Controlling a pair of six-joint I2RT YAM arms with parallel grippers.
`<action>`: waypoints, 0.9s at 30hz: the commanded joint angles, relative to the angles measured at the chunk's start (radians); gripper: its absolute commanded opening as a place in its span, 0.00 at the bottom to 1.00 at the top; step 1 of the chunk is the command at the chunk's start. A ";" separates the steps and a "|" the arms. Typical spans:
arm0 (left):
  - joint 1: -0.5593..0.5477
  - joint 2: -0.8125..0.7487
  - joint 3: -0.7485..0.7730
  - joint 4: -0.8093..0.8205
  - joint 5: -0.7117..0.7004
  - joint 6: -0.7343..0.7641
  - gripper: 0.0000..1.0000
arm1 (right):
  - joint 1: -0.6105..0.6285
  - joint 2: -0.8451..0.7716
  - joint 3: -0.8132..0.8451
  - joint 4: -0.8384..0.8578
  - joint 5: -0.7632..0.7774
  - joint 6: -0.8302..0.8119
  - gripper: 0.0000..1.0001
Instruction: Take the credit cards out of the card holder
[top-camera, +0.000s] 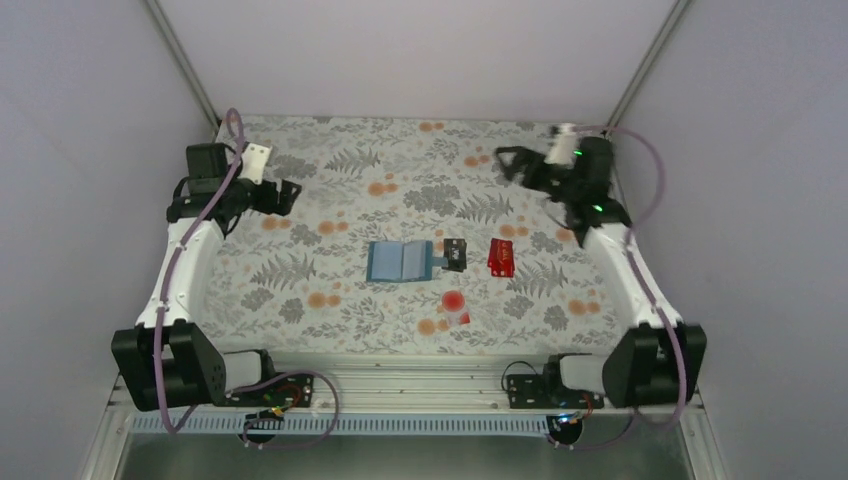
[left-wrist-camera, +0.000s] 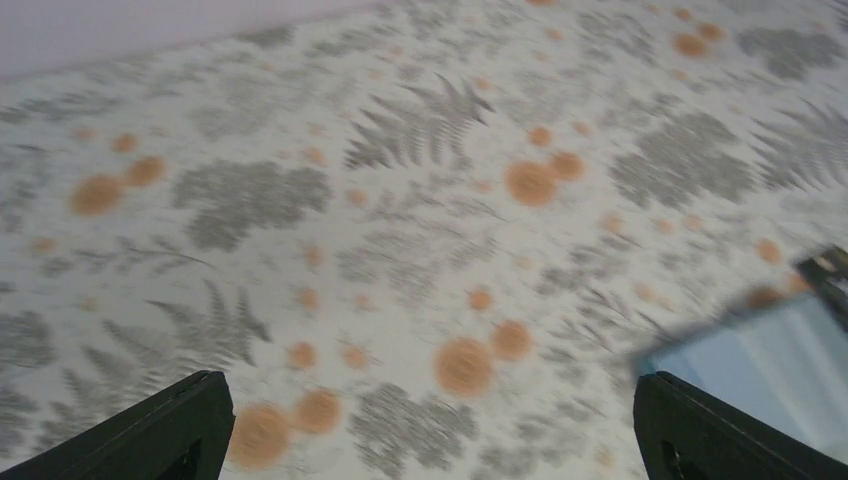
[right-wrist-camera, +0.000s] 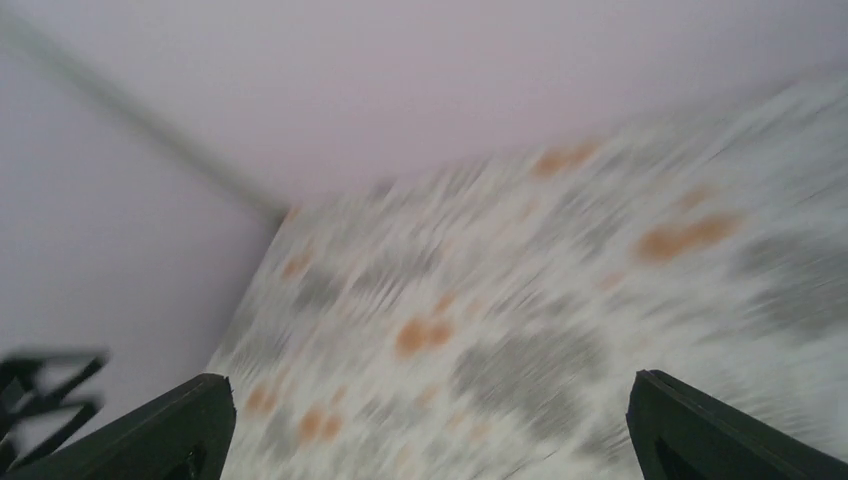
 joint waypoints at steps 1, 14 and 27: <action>0.045 0.008 -0.077 0.303 -0.106 -0.067 1.00 | -0.233 -0.152 -0.137 0.212 0.123 -0.030 0.99; 0.032 -0.048 -0.750 1.330 -0.158 -0.194 1.00 | -0.273 -0.343 -0.864 1.058 0.508 -0.324 0.99; -0.032 0.306 -0.893 1.927 -0.236 -0.144 1.00 | -0.272 0.097 -0.958 1.592 0.395 -0.402 0.99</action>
